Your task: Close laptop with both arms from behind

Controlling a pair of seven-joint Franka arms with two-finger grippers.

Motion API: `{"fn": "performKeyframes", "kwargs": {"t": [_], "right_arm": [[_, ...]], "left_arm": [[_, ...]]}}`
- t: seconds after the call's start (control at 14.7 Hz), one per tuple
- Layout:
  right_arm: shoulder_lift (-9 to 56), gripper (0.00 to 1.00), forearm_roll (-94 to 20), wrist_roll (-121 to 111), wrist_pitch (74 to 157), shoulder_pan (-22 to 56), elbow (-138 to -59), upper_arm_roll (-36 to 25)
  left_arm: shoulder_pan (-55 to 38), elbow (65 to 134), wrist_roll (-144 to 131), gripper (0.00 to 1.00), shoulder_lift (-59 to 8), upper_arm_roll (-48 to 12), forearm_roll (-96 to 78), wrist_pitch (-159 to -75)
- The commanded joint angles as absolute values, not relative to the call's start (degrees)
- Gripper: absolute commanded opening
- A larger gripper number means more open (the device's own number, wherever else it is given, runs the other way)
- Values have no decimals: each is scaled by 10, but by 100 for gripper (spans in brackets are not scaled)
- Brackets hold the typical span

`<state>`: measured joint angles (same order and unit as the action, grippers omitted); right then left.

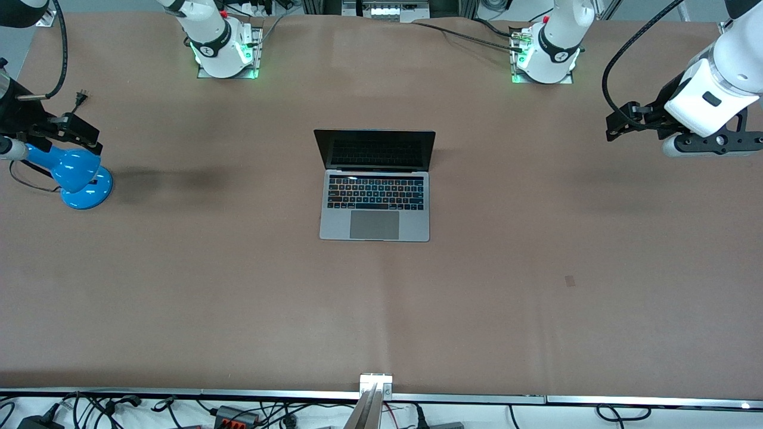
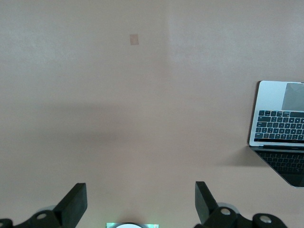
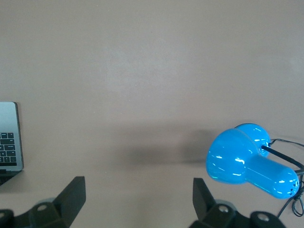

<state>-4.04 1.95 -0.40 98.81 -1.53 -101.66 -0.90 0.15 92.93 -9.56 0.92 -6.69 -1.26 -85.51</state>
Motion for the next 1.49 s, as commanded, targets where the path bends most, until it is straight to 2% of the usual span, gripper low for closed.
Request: {"fn": "performKeyframes", "kwargs": {"t": [0.0,0.61,0.75,0.81,0.95,1.02,1.09,1.22,1.29,1.43], "right_arm": [[-55,100,10,-13,991,-25,-1032,-3],[-52,100,8,-12,996,-25,-1032,-1],[-53,61,7,-11,1000,-25,-1033,-1],[-53,35,7,-11,999,-25,-1033,-1],[-52,7,7,-4,998,-25,-1033,-1],[-52,0,7,-4,996,-25,-1033,-1],[-52,0,7,-4,994,-24,-1032,0],[-50,0,6,-2,992,-24,-1029,0],[-49,0,6,-2,991,-24,-1028,1],[-49,0,6,-3,984,-19,-1027,1]], "left_arm": [[6,915,-83,100,4,-68,-24,-847],[5,915,-83,100,4,-69,-23,-847],[5,915,-84,100,4,-74,-18,-845],[5,916,-83,100,4,-74,-18,-844],[5,914,-75,100,4,-74,-17,-839],[4,915,-76,100,4,-74,-17,-838],[3,915,-76,90,5,-75,-17,-838],[0,916,-83,31,8,-76,-18,-836],[0,914,-83,19,8,-75,-19,-837],[0,915,-73,7,9,-75,-19,-834]]}}
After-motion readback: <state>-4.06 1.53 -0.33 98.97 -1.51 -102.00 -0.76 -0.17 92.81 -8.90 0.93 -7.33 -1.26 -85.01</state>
